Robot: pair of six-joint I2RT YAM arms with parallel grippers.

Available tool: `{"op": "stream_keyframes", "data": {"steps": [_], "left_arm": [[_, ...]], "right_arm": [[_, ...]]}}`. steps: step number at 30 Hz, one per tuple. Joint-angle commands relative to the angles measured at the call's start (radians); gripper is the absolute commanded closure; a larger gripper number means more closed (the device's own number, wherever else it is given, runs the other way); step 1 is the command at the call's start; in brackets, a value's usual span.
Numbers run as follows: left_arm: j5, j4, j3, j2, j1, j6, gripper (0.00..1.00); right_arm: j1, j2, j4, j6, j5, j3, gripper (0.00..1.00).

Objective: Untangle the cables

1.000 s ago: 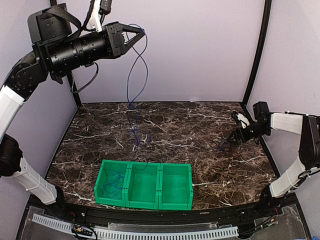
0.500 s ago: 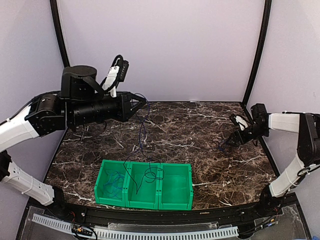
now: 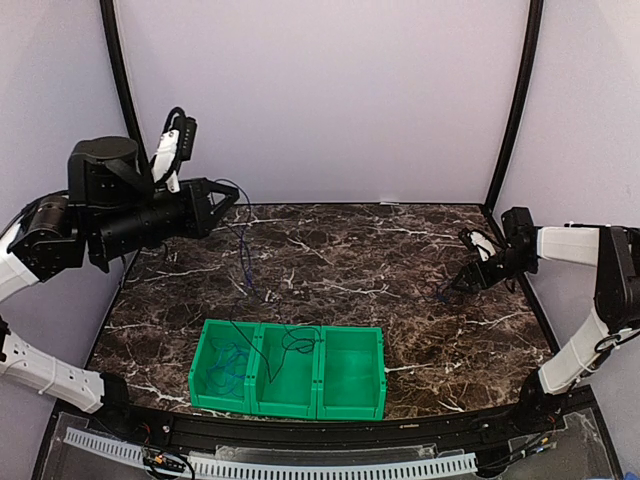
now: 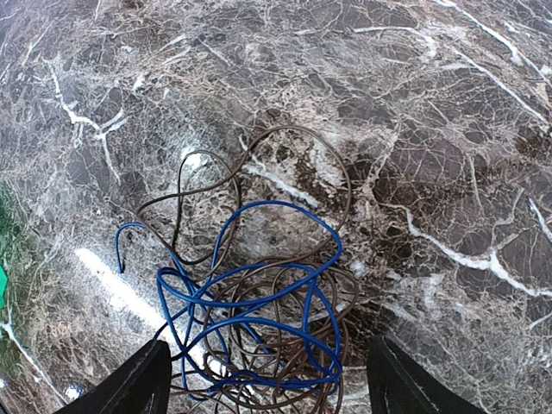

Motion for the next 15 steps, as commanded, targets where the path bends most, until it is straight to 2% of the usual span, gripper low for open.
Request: {"op": "stream_keyframes", "data": {"steps": [1, 7, 15], "left_arm": [[-0.092, -0.102, 0.021, -0.048, -0.005, 0.000, 1.00], [-0.064, -0.061, -0.028, -0.042, -0.005, 0.004, 1.00], [0.035, -0.005, -0.019, 0.082, -0.005, 0.035, 1.00]], "right_arm": [[0.006, 0.010, 0.017, -0.004, -0.023, -0.002, 0.21], [0.008, 0.023, 0.012, -0.005, -0.026, 0.002, 0.21], [0.008, 0.041, 0.005, -0.011, -0.033, 0.004, 0.21]]}}
